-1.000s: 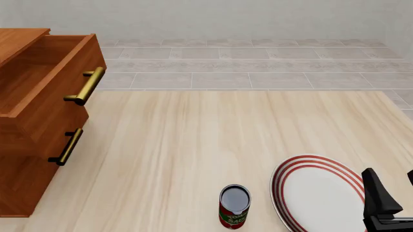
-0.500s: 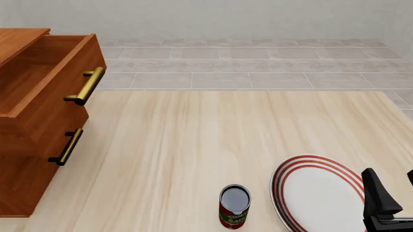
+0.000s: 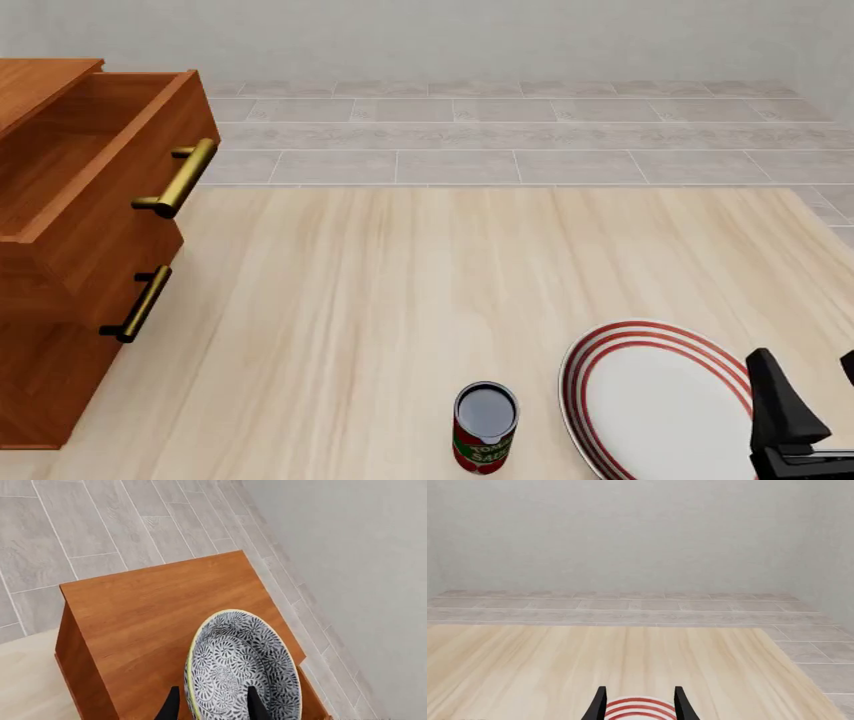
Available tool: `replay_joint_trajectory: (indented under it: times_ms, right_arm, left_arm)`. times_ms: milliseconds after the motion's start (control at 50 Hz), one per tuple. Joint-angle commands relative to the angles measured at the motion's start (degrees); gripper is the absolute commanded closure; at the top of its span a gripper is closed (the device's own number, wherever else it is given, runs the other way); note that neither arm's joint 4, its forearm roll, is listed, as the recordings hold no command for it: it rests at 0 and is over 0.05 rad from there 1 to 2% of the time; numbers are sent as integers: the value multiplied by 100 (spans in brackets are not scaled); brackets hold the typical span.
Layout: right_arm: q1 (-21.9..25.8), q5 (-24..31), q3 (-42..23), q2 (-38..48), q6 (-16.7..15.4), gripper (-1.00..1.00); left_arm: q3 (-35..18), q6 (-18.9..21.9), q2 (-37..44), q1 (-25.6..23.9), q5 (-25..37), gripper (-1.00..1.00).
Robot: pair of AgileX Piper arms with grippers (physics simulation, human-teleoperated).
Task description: Put the bowl on top of the cabinet.
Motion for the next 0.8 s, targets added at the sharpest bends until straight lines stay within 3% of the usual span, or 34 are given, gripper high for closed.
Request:
replay_joint_trajectory:
  times_ms: [20, 380, 540, 800]
  right_arm:
    - [18, 14, -2, 0, -28, -100]
    - [43, 69, -61, 4, -54, -100]
    - [50, -5, 17, 0, -58, -100]
    - [43, 18, -18, 0, -28, -100]
  left_arm:
    - [-143, -40, -133, -69, 133, -100]
    - [-229, -116, -453, 107, 290, -100]
    - [42, -198, -704, 253, 162, -100]
    - [116, -226, -1310, 72, 395, -100]
